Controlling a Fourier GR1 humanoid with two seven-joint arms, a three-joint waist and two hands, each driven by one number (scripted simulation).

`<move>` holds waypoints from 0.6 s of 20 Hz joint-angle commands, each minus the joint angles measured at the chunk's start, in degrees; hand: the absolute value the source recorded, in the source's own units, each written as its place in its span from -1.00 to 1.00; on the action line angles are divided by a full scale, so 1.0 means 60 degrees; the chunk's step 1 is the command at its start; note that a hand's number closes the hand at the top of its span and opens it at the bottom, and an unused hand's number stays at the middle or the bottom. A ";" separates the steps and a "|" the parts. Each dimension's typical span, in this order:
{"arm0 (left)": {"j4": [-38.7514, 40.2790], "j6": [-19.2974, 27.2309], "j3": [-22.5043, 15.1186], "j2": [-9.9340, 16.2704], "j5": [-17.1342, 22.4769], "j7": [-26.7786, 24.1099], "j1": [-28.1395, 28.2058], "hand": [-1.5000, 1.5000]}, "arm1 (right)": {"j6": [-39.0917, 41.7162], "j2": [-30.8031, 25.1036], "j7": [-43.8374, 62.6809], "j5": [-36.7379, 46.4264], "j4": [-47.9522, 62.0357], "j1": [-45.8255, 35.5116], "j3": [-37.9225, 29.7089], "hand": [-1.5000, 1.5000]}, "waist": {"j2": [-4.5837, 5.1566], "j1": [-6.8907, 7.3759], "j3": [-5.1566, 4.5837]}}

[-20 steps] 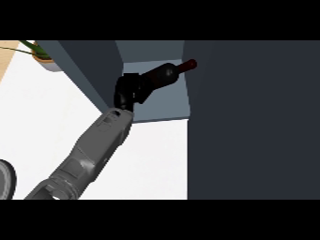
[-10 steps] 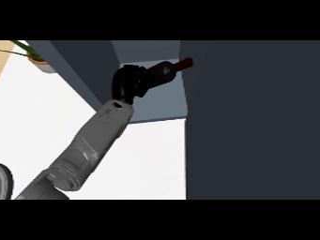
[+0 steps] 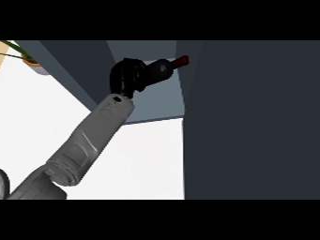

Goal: Pick up the wine, place it into the cabinet and close the cabinet

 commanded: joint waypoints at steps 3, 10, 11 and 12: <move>0.0052 0.0142 -0.0297 -0.0213 -0.0116 0.1020 -0.0576 1.00 | -0.0060 -0.0124 0.0259 -0.0760 -0.0666 0.0166 -0.0142 -1.00 | 0.0007 -0.0097 -0.0003; 0.0429 0.0738 -0.1055 -0.0212 -0.0628 0.2395 -0.0656 1.00 | 0.0159 -0.0252 0.0130 -0.0690 -0.0190 -0.0097 -0.0158 -1.00 | 0.0057 -0.0274 0.0011; 0.0399 0.1039 -0.1120 -0.0213 -0.0688 0.2410 -0.0563 1.00 | 0.0048 -0.0329 0.0393 -0.0790 -0.0530 0.0020 -0.0093 -1.00 | 0.0058 -0.0328 0.0002; 0.0379 0.1052 -0.1163 -0.0213 -0.0721 0.2543 -0.0618 1.00 | 0.0174 -0.0203 0.0155 -0.0790 -0.0419 -0.0017 0.0022 -1.00 | 0.0052 -0.0295 0.0006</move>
